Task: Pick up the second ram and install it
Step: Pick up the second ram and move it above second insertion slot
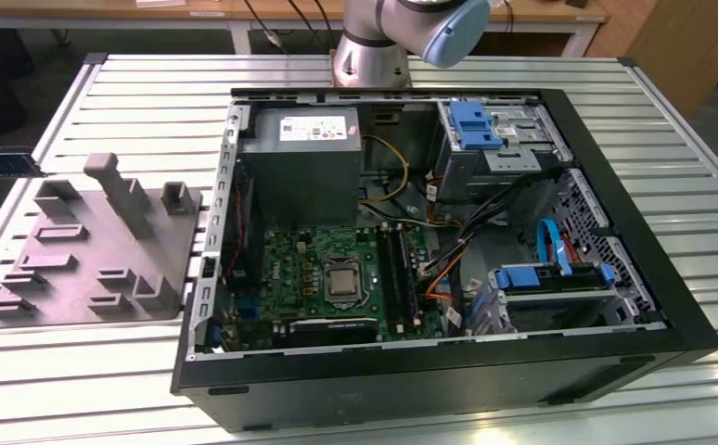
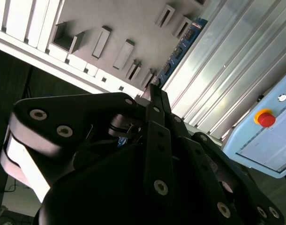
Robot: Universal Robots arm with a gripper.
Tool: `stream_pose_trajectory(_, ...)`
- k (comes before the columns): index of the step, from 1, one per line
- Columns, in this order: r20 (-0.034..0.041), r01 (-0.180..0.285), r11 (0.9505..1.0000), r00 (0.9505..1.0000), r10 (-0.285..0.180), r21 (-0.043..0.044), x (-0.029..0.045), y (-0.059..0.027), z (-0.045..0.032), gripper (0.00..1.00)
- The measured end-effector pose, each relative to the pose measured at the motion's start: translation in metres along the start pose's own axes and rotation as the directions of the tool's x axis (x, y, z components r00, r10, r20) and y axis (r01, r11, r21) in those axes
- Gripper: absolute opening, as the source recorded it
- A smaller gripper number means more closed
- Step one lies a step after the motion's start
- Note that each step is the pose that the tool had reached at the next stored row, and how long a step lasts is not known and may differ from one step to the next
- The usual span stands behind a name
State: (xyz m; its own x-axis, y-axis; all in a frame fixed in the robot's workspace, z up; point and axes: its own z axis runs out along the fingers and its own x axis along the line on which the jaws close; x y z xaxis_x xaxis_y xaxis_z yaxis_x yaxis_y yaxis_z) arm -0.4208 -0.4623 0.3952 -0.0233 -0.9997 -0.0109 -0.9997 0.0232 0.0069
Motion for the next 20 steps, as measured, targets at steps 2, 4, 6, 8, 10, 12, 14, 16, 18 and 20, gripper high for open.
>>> stream_pose_trajectory(2, 0.0001, 0.000, 1.0000, 1.0000, 0.000, 0.0000, -0.0001, -0.0031, 0.0000, 0.11)
stream_pose_trajectory(4, 0.0001, 0.000, 1.0000, 1.0000, 0.000, 0.0001, -0.0002, -0.0067, 0.0000, 0.11)
stream_pose_trajectory(6, 0.0001, 0.000, 1.0000, 1.0000, 0.000, 0.0000, -0.0002, -0.0104, 0.0000, 0.11)
stream_pose_trajectory(8, 0.0001, 0.000, 1.0000, 1.0000, 0.000, 0.0000, -0.0003, -0.0139, -0.0001, 0.11)
stream_pose_trajectory(10, 0.0001, 0.000, 1.0000, 1.0000, 0.000, 0.0001, -0.0004, -0.0178, -0.0001, 0.11)
stream_pose_trajectory(12, 0.0001, 0.000, 1.0000, 1.0000, 0.000, 0.0001, -0.0005, -0.0217, -0.0001, 0.11)
stream_pose_trajectory(14, 0.0002, 0.000, 1.0000, 1.0000, 0.000, 0.0001, -0.0006, -0.0253, -0.0001, 0.11)
stream_pose_trajectory(16, 0.0001, 0.000, 1.0000, 1.0000, 0.000, 0.0000, -0.0007, -0.0290, -0.0002, 0.11)
stream_pose_trajectory(18, 0.0001, 0.000, 1.0000, 1.0000, 0.000, 0.0000, -0.0008, -0.0331, -0.0002, 0.11)
stream_pose_trajectory(20, 0.0001, 0.000, 1.0000, 1.0000, 0.000, 0.0001, -0.0009, -0.0371, -0.0002, 0.11)
